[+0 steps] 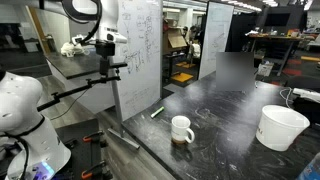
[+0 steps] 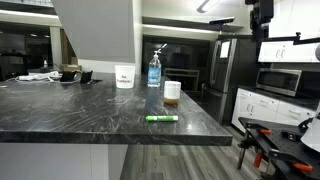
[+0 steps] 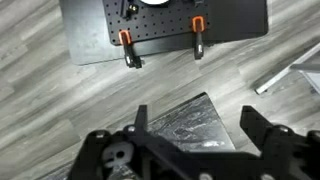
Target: Pick up the pen from the table and put it in the mug cup.
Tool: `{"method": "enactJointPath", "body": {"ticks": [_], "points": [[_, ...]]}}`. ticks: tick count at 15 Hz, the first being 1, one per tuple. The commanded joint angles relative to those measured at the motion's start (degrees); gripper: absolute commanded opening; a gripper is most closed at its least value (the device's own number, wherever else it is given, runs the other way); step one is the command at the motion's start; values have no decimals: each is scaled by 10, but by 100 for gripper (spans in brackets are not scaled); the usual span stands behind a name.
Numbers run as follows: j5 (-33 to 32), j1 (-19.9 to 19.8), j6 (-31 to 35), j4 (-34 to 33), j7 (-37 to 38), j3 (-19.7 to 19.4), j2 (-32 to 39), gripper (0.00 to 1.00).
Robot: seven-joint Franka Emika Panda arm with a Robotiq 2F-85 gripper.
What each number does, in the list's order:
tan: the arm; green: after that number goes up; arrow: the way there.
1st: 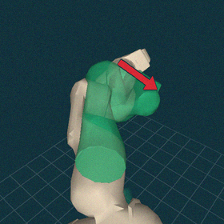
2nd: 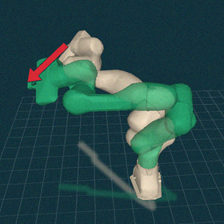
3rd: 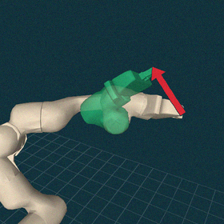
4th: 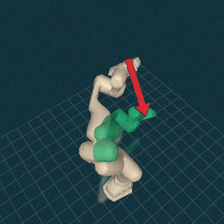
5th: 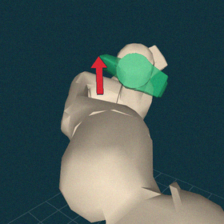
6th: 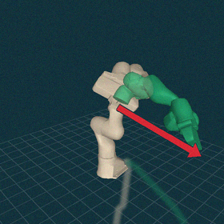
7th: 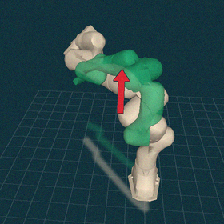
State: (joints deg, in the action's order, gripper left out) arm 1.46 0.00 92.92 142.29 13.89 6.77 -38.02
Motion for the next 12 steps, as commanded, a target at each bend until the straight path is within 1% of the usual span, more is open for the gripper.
{"method": "enactJointPath", "body": {"ticks": [1,7,9,12], "points": [[-1,2,-1,-1,1,-1,0,100],[-1,2,-1,-1,1,-1,0,100],[-7,8,35,4,-25,-5,4,100],[-23,16,124,10,-72,-7,26,100]]}}
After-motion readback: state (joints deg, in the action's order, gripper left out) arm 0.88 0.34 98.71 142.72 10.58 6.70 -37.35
